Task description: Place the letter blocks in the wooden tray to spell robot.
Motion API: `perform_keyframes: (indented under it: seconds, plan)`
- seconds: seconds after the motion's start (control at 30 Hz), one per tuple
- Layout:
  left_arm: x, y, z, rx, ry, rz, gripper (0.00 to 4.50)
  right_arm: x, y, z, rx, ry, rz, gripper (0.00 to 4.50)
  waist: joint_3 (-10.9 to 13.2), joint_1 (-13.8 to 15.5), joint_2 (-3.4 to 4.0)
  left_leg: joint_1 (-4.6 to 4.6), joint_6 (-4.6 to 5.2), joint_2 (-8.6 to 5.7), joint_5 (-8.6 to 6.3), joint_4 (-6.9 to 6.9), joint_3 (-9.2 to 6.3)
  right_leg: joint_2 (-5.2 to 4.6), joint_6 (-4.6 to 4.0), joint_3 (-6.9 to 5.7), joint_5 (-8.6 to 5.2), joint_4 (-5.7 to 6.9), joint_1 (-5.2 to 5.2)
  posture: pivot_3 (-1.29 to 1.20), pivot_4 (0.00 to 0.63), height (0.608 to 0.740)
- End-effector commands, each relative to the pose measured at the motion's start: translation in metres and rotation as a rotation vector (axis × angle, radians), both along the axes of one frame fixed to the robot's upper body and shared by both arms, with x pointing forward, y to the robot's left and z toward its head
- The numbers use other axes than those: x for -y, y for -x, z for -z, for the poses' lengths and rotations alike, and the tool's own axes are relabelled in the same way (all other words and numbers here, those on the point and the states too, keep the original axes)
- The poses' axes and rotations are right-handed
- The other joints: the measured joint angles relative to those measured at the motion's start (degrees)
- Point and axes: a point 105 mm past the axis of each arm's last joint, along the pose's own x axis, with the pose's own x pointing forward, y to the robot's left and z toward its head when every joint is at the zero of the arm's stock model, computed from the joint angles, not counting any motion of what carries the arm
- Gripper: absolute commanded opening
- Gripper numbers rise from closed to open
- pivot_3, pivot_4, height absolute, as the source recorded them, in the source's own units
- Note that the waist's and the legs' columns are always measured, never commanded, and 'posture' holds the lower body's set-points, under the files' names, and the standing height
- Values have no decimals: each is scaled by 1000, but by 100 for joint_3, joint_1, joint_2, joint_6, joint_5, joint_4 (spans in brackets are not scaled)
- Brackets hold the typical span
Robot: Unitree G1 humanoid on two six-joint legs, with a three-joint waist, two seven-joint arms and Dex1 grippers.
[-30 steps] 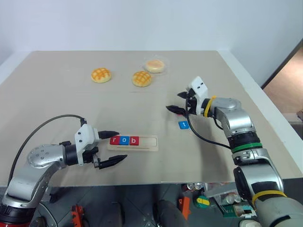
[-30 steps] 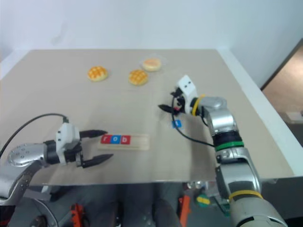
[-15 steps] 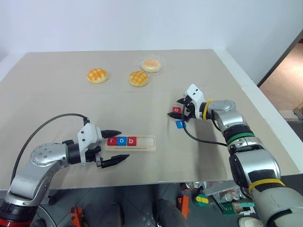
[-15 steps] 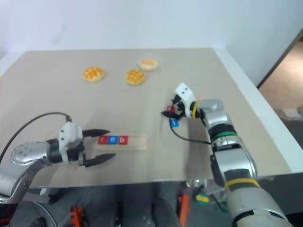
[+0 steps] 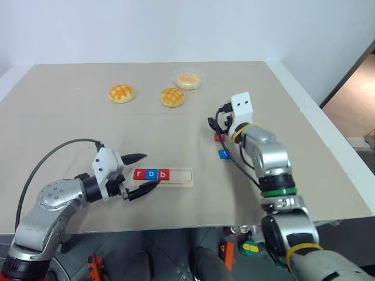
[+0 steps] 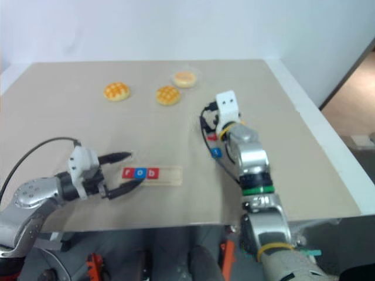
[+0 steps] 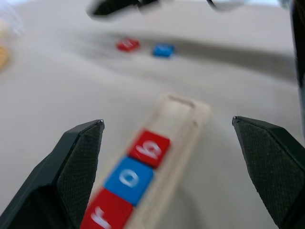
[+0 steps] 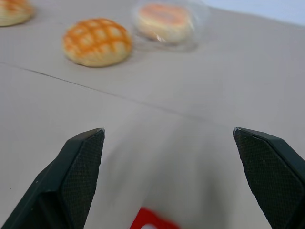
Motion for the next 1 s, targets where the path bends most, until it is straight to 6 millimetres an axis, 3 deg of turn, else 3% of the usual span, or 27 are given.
perform_keyframes:
  seconds: [0.03, 0.3, 0.6, 0.63, 0.87, 0.9, 1.0]
  plan:
    - [2, -5, -11, 40, 38, -31, 4500, 6, 8, -6, 31, -16, 134, 4467, 0, -1, 0, 0, -1, -2, 1, 0, 2, -1, 2, 2, 1, 0, 0, 0, 150, 740]
    - [8, -12, -14, 27, 91, -63, 4500, -3, 18, 23, -112, -134, 195, 4467, -1, -6, -1, 1, -5, -1, 3, 1, 0, 1, 4, 1, 5, 0, 0, 0, 150, 740]
    - [11, -10, -10, 20, 82, -55, 4500, -9, 15, 33, -151, -111, 201, 4467, -1, -8, -1, 1, -4, -1, 3, 0, 0, 1, 4, 1, 4, -1, 0, 0, 150, 740]
    - [11, -10, -10, 19, 82, -56, 4500, -10, 15, 34, -152, -107, 203, 3917, -1, -8, -1, 1, -4, -1, 3, 0, -1, 1, 4, 0, 4, -1, 0, 0, 150, 740]
    - [11, -8, -6, 5, 77, -55, 4500, -21, 18, 34, -145, -98, 188, 1520, -2, -11, -3, 1, -4, -1, 3, 0, -1, 1, 4, 1, 4, -1, 0, 0, 150, 740]
    - [12, -7, -5, 3, 76, -54, 4500, -23, 19, 34, -142, -92, 185, 1268, -2, -11, -4, 1, -4, -1, 3, 0, -1, 1, 4, 0, 4, -1, 1, 0, 150, 740]
    - [12, -7, -3, -3, 74, -52, 4500, -24, 21, 32, -133, -81, 182, 1188, -2, -11, -4, 1, -4, -1, 3, 0, -1, 1, 4, 0, 4, -1, 1, 0, 150, 740]
